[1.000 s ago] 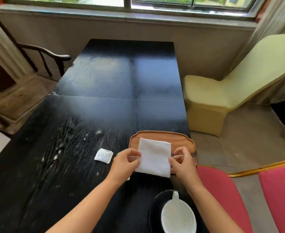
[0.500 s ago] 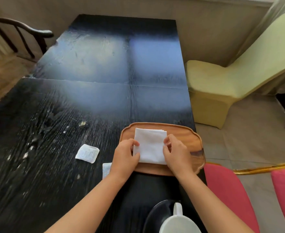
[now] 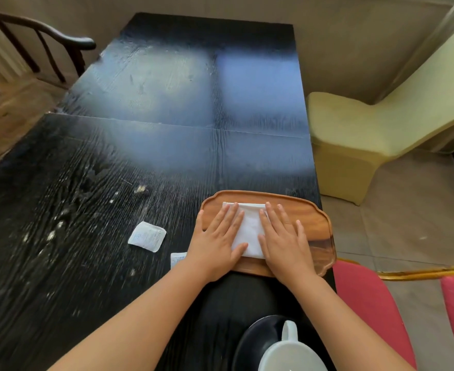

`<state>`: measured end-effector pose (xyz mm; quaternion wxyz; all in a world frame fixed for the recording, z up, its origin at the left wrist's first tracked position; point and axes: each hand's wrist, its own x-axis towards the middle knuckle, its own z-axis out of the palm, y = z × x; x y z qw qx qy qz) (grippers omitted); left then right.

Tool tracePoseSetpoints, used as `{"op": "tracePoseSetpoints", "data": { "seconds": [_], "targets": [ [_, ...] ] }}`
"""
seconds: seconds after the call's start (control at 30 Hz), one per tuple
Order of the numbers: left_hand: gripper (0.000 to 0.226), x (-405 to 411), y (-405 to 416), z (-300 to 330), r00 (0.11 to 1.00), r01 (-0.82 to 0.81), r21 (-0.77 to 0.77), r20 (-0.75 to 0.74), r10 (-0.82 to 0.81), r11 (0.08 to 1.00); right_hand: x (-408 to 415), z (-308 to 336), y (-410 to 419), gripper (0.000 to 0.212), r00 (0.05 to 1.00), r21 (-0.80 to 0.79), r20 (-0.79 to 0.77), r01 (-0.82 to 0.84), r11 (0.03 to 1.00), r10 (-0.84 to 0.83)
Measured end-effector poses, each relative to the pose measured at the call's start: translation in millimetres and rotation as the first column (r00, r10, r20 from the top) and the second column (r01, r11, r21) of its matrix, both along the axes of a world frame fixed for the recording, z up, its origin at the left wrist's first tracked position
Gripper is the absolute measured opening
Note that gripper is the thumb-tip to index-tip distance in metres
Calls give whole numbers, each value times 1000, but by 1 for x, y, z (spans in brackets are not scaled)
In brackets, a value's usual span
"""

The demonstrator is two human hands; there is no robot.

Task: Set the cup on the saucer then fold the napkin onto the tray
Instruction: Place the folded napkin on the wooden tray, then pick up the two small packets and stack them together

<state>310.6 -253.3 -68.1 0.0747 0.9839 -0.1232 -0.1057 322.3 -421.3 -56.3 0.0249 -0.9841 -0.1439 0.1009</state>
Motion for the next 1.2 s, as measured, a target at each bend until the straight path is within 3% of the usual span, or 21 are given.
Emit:
{"op": "tracePoseSetpoints", "data": {
  "seconds": [0.13, 0.23, 0.3, 0.37, 0.4, 0.47, 0.53, 0.63, 0.77, 0.83, 0.9, 0.97, 1.03, 1.13, 1.2],
  "targets": [
    [77, 1, -4, -1, 999, 3, -6, -33, -3, 1000, -1, 7, 0, 53, 1000, -14, 6, -11, 1000, 11],
    [84, -1, 0, 12, 1000, 23, -53, -5, -23, 998, -3, 16, 12, 55, 999, -15, 28, 42, 999, -41],
    [72, -3, 12, 24, 984, 6, -159, 178, 22, 987, -8, 25, 24, 52, 985, 57, 165, 40, 998, -49],
    [47, -8, 36, 29, 910, -19, -300, 390, 141, 954, -16, 32, 39, 44, 955, 143, 296, -25, 989, -19],
    [40, -11, 54, 29, 878, -60, -345, 428, 213, 937, -21, 34, 48, 39, 941, 188, 337, -68, 980, 1],
    [34, -17, 94, 28, 866, -220, -347, 360, 346, 912, -36, 40, 71, 27, 946, 287, 322, -133, 949, 35],
    [45, -23, 128, 21, 899, -377, -206, 155, 411, 903, -52, 37, 92, 25, 976, 377, 209, -145, 915, 68],
    [62, -33, 151, 10, 943, -316, 12, -106, 316, 949, -78, 19, 121, 53, 986, 293, 87, -163, 942, 144],
    [53, -40, 162, 3, 975, -221, -36, 18, 222, 975, -97, 9, 143, 57, 988, 92, 63, -146, 985, 140],
    [38, -46, 163, 2, 968, -207, -75, 129, 215, 976, -102, 8, 146, 50, 994, 121, 50, -103, 987, 97],
    [20, -53, 162, 5, 956, -259, -168, 94, 277, 951, -109, 10, 146, 44, 997, 194, 17, -76, 978, 74],
    [15, -62, 162, 9, 922, -386, -272, -74, 381, 882, -119, 10, 145, 38, 999, 328, -49, 12, 945, 5],
    [4, -74, 166, 17, 834, -551, -368, -212, 509, 749, -127, 14, 141, 46, 982, 436, -148, 169, 884, -114],
    [9, -96, 170, 33, 681, -731, -450, -429, 593, 513, -134, 39, 141, 29, 842, 550, -426, 532, 643, -331],
    [9, -110, 169, 52, 620, -779, -519, -556, 554, 350, -133, 59, 141, 17, 759, 603, -545, 650, 463, -355]
  ]
}}
